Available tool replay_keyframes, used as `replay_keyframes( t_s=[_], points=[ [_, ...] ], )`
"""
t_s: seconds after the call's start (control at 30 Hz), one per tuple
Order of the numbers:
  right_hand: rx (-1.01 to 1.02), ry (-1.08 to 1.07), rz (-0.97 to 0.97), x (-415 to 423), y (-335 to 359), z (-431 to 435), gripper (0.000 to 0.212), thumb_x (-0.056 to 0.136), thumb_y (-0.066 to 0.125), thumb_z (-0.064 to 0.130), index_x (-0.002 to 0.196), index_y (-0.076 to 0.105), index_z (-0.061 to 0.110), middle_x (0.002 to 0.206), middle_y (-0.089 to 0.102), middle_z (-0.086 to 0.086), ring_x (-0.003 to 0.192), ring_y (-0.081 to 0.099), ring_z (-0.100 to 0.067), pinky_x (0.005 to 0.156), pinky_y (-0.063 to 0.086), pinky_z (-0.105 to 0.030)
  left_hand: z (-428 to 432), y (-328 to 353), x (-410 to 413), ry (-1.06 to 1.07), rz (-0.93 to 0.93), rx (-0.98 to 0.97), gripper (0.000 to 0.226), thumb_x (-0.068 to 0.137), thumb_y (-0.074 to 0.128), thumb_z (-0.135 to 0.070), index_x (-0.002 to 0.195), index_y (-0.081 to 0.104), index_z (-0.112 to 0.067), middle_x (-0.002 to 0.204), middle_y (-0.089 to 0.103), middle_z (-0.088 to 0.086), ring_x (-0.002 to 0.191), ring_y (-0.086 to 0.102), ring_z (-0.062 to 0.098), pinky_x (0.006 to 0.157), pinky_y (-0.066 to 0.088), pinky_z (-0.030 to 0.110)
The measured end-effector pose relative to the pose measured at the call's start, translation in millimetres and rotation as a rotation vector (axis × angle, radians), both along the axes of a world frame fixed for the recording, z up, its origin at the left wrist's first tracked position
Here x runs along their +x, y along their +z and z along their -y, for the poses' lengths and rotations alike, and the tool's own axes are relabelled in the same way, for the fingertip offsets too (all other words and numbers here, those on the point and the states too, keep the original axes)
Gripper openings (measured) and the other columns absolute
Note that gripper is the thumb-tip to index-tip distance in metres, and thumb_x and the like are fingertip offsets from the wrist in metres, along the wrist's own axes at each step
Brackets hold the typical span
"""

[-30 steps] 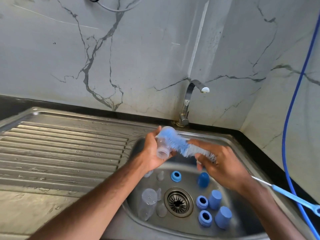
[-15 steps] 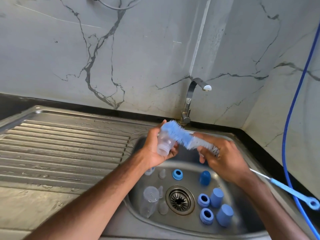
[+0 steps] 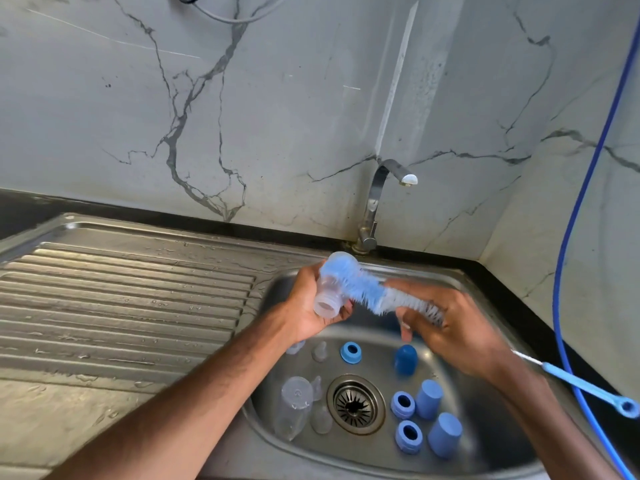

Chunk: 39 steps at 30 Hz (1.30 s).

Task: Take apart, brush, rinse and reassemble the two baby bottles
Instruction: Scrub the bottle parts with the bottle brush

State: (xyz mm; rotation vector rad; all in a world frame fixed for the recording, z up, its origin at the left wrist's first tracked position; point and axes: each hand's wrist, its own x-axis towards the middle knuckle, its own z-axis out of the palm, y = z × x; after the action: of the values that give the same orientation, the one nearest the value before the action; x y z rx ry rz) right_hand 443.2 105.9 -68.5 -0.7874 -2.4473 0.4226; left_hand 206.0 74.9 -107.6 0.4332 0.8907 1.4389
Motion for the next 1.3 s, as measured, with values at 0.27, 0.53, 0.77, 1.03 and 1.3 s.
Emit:
replay_keyframes(
  t_s=[0.27, 0.53, 0.77, 1.03, 1.3],
  points=[
    [0.021, -0.109, -0.064, -3.1, -3.4, -8.0, 0.041, 0.102, 0.064, 0.023, 0.14, 0.061, 0.036, 0.073, 0.072, 0.012, 0.06, 0.064, -0.007, 0.058, 0.051, -0.021, 2.2, -1.6, 5.2, -0.07, -0.083, 0.027, 0.051, 0.092, 0.064, -0.049, 0.108, 0.069, 0.0, 0.084, 0.072, 0.017, 0.059, 0.067, 0.021, 0.052, 0.055, 0.029],
    [0.012, -0.134, -0.093, 2.1, -1.1, -11.9, 0.039, 0.101, 0.066, 0.022, 0.136, 0.063, 0.041, 0.073, 0.074, 0.013, 0.06, 0.065, -0.005, 0.059, 0.052, -0.019, 0.1, 2.2, 2.6, -0.031, -0.047, 0.05, 0.048, 0.091, 0.069, -0.044, 0.111, 0.068, -0.001, 0.082, 0.075, 0.015, 0.06, 0.068, 0.021, 0.052, 0.056, 0.028],
    [-0.171, 0.109, 0.059, 3.6, -0.6, -4.4, 0.042, 0.1, 0.068, 0.023, 0.138, 0.061, 0.04, 0.086, 0.077, 0.012, 0.074, 0.075, -0.011, 0.071, 0.059, -0.026, 1.5, -2.9, -6.5, -0.05, -0.051, 0.046, 0.058, 0.099, 0.056, -0.053, 0.12, 0.068, -0.001, 0.104, 0.076, 0.017, 0.083, 0.075, 0.024, 0.067, 0.06, 0.034],
    [-0.198, 0.082, 0.011, 3.8, -2.2, -4.5, 0.04, 0.1, 0.067, 0.023, 0.138, 0.062, 0.036, 0.082, 0.076, 0.013, 0.071, 0.073, -0.01, 0.064, 0.053, -0.02, -0.1, -2.5, -2.6, -0.017, -0.025, -0.023, 0.058, 0.1, 0.055, -0.053, 0.119, 0.068, 0.001, 0.094, 0.076, 0.016, 0.069, 0.072, 0.022, 0.064, 0.06, 0.033],
    [0.031, -0.137, -0.071, 1.6, -1.4, -11.7, 0.041, 0.102, 0.064, 0.022, 0.138, 0.061, 0.04, 0.072, 0.072, 0.012, 0.063, 0.065, -0.007, 0.063, 0.05, -0.028, 0.5, 2.7, -0.3, -0.087, -0.035, 0.008, 0.062, 0.084, 0.074, -0.057, 0.113, 0.07, -0.002, 0.083, 0.07, 0.012, 0.065, 0.064, 0.019, 0.054, 0.055, 0.028]
  ],
)
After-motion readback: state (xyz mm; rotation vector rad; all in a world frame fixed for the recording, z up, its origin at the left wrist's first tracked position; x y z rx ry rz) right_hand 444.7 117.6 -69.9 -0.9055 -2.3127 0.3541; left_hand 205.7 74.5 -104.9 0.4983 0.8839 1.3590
